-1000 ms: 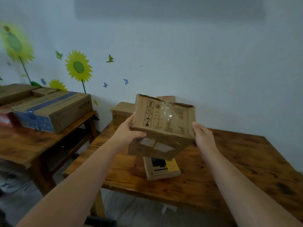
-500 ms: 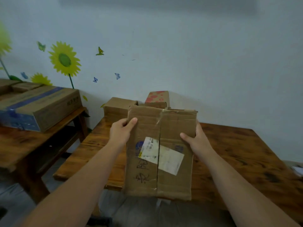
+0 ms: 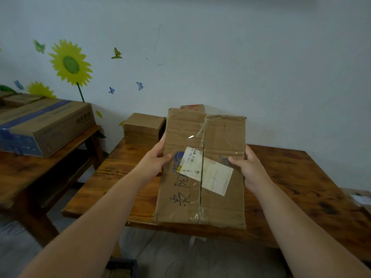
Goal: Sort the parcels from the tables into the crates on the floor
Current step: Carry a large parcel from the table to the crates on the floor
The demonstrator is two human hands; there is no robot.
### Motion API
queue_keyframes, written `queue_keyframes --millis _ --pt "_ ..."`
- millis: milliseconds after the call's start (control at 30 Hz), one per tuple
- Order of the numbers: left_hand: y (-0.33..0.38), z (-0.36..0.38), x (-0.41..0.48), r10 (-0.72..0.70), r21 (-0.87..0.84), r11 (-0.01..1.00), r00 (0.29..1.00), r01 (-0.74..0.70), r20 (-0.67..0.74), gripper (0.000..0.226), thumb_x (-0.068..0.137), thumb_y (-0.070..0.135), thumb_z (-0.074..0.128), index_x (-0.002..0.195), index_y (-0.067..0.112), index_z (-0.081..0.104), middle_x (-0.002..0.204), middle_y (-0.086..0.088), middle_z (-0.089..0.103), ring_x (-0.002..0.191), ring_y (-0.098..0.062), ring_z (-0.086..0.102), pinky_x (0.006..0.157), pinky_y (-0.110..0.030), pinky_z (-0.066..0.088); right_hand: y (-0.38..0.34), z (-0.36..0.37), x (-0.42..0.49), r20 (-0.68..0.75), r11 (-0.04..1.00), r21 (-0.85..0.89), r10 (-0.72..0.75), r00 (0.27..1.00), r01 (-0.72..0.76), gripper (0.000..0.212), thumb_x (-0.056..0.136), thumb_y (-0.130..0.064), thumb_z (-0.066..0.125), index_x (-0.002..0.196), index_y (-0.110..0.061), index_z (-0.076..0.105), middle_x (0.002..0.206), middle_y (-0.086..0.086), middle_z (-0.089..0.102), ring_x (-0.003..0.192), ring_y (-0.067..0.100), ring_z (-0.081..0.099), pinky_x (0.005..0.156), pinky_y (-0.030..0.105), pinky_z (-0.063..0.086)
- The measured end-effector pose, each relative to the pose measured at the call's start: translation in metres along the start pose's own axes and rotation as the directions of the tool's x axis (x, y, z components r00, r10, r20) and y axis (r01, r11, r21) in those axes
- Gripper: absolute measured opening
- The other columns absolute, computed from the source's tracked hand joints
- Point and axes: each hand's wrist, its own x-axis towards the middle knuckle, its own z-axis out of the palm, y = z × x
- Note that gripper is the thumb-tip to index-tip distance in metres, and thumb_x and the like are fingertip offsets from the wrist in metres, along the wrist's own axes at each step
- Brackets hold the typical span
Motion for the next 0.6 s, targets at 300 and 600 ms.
queue_keyframes --millis 300,600 --pt "-0.001 0.009 0.013 -0.092 -0.010 0.996 0.990 0.091 -0.111 0.016 0.086 0.006 0.064 0.101 0.012 0.064 0.099 -0.010 0.069 0.089 -0.023 0.066 0.078 -0.036 0.056 0.024 -0.003 0.002 -0.286 0.990 -0.133 0.010 0.958 -0.050 0.030 0.093 -0.011 0.057 0.122 -0.014 0.052 0.109 0.002 0.063 0.092 0.017 0.061 0.081 0.038 0.051" --pt "-0.018 0.029 0.033 -0.070 0.183 0.980 0.994 0.085 -0.087 0.016 0.095 0.017 0.054 0.095 0.022 0.069 0.091 0.003 0.071 0.087 -0.013 0.065 0.067 -0.025 0.045 0.029 -0.030 -0.011 -0.433 0.999 -0.030 0.028 0.901 -0.046 0.067 0.087 -0.001 0.064 0.142 -0.019 0.031 0.111 0.001 0.058 0.087 0.013 0.059 0.078 0.035 0.049"
